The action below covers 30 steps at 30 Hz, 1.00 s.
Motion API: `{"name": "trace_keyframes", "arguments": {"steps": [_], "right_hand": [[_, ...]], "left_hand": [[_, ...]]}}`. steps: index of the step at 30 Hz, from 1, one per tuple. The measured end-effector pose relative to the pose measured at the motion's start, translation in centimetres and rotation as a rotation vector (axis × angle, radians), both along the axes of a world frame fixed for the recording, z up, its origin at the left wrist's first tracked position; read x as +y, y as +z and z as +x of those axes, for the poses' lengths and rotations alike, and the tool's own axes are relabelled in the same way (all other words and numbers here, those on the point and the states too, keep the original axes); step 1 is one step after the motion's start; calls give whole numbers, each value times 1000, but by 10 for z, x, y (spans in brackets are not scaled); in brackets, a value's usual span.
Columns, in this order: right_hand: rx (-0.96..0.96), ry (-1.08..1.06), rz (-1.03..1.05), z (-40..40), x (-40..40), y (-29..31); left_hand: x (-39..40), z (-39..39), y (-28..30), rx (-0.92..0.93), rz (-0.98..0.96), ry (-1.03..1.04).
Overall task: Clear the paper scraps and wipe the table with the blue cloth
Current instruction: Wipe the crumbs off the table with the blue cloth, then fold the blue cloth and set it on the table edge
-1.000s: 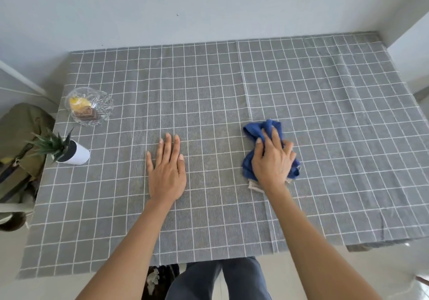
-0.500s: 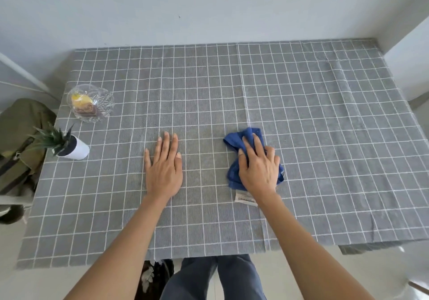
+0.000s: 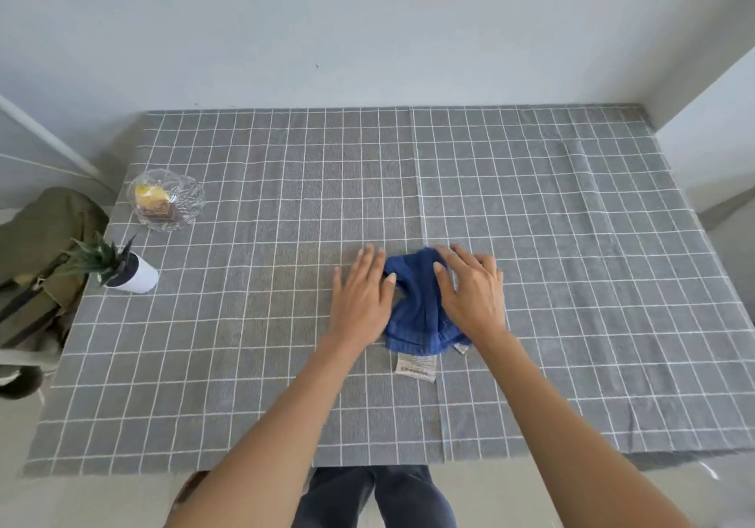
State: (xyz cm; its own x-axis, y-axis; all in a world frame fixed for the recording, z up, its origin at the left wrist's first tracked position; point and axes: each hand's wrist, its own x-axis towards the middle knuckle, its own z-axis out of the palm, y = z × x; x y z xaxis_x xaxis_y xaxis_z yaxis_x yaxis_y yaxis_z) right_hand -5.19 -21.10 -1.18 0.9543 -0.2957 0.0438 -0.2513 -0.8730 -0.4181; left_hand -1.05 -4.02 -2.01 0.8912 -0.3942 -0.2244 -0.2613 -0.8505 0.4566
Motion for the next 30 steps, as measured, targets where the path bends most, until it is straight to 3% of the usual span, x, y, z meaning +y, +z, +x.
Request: {"name": "trace_keyframes", "arguments": {"steps": [8, 21, 26, 30], "right_hand": [[234, 259, -71, 26, -17, 5], [-57, 225, 97, 20, -27, 5], [-1, 220, 71, 20, -41, 21], [60, 185, 70, 15, -43, 37]], "left_hand": [[-33, 10, 3, -22, 28, -31], [-34, 13, 17, -152, 18, 56], [-27, 17, 28, -31, 37, 135], [-20, 14, 38, 134, -156, 219]]}}
